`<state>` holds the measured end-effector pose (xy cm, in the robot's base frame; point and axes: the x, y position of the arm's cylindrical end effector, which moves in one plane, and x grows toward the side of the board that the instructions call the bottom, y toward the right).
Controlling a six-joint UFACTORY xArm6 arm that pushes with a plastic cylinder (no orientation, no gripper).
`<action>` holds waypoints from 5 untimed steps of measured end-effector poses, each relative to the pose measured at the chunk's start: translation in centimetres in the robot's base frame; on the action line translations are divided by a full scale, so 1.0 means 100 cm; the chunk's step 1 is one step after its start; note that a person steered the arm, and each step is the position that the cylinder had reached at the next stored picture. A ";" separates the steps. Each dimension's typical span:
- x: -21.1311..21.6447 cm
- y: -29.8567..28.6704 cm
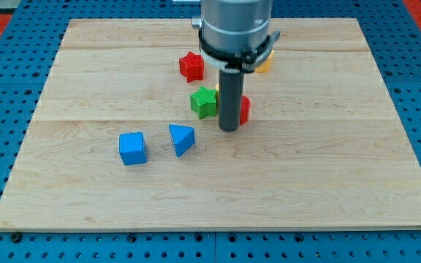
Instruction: Slide the blue triangle to the group of blocks
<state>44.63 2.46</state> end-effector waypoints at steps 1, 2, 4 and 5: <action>0.029 0.003; 0.102 -0.008; 0.050 -0.087; 0.013 -0.081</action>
<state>45.94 -5.68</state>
